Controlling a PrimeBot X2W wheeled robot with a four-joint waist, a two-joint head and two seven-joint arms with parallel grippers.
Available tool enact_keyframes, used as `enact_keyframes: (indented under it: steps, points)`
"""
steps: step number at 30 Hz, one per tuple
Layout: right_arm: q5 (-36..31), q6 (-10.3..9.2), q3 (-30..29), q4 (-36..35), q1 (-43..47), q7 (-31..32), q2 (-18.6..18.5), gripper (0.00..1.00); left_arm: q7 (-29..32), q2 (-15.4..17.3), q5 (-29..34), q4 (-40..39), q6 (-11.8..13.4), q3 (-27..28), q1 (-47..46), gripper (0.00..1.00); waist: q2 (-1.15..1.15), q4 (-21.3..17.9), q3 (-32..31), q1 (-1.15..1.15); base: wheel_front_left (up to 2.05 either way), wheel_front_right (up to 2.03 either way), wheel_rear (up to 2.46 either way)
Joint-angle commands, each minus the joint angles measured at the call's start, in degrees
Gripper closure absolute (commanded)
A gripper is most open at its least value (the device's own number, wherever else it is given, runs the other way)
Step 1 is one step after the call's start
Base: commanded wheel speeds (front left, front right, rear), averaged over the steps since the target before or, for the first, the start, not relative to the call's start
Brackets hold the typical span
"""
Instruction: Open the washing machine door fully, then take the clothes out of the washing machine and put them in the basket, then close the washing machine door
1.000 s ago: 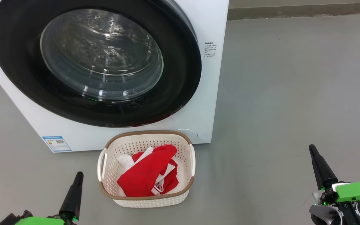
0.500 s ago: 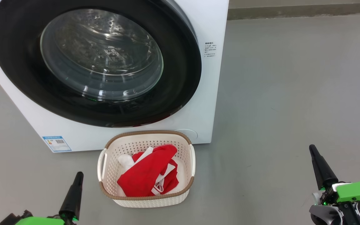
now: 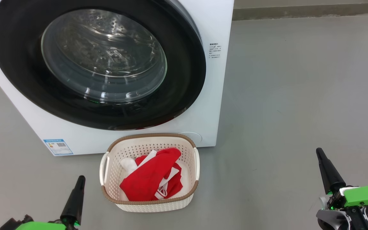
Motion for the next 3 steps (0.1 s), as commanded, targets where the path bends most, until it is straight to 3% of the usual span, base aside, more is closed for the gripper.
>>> enact_keyframes:
  steps: [1,3]
  points:
    - [-0.3,-0.03,0.9,-1.4,-2.4,0.4,-0.4,1.00,0.2,0.6,-0.4,-1.2,-0.4,2.0,-2.3,1.00,0.00,0.0,0.0,0.00,0.00,0.00,0.00]
    - [-0.3,-0.03,0.8,-1.4,-2.4,0.4,-0.4,1.00,0.2,0.6,-0.4,-1.2,-0.4,2.0,-2.3,1.00,0.00,0.0,0.0,0.00,0.00,0.00,0.00]
